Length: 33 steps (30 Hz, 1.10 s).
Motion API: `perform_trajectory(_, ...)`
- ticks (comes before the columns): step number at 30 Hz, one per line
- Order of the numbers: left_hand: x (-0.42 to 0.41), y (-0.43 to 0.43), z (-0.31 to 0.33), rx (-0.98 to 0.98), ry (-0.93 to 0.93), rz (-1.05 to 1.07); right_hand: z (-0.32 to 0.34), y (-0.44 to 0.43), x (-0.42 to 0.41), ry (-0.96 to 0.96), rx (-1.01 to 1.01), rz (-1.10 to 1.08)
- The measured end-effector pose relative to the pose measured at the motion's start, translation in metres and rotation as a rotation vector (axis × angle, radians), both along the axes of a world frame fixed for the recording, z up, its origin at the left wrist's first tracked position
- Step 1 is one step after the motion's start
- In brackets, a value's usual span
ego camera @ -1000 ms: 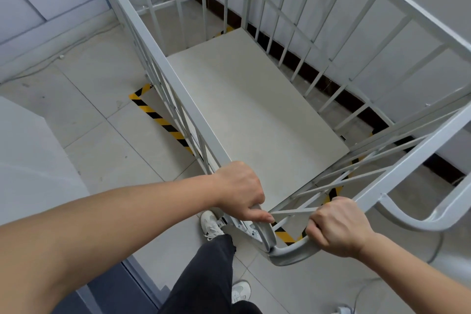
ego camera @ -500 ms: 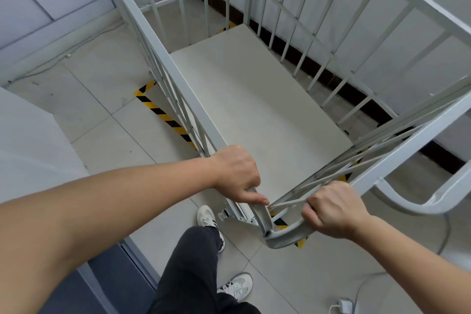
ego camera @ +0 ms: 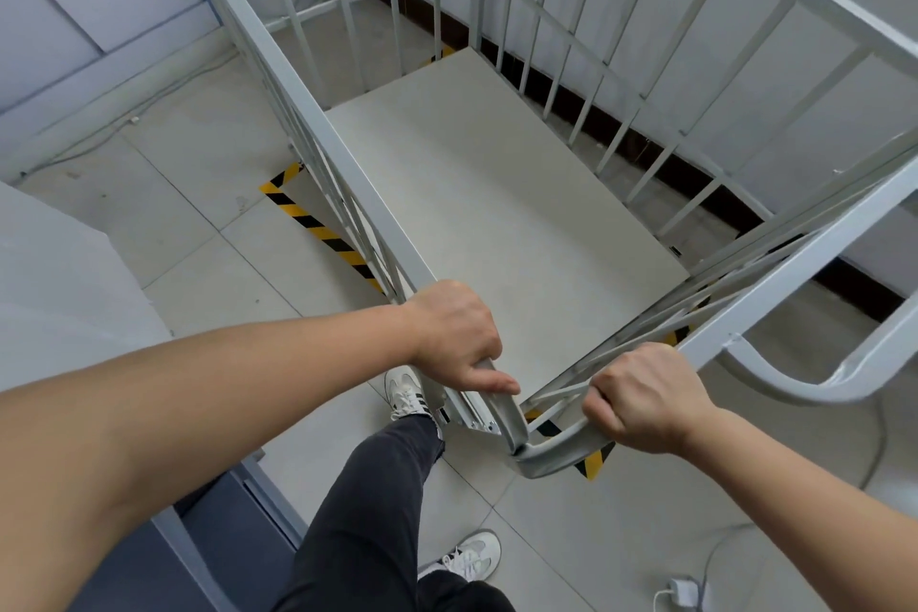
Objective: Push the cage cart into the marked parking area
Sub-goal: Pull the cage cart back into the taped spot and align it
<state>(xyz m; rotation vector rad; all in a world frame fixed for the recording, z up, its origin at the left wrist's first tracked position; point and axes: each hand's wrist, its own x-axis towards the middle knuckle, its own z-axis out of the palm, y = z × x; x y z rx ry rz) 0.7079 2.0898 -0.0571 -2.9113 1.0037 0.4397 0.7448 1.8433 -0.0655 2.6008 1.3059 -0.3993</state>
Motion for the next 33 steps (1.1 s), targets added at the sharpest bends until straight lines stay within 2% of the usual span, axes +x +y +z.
perform_trajectory(12,-0.0017,0.006,-0.0028,-0.036,0.04,-0.01,0.0003,0.0026,-0.0004,0.013,0.043,0.02)
perform_trajectory(21,-0.0022,0.005,-0.0025,-0.051,0.0,0.01,-0.0012,0.0016,0.0023,0.01,0.04,0.023)
perform_trajectory(33,0.005,0.0047,-0.0004,0.0,-0.007,-0.01,-0.005,0.0017,0.0079,0.037,0.021,0.027)
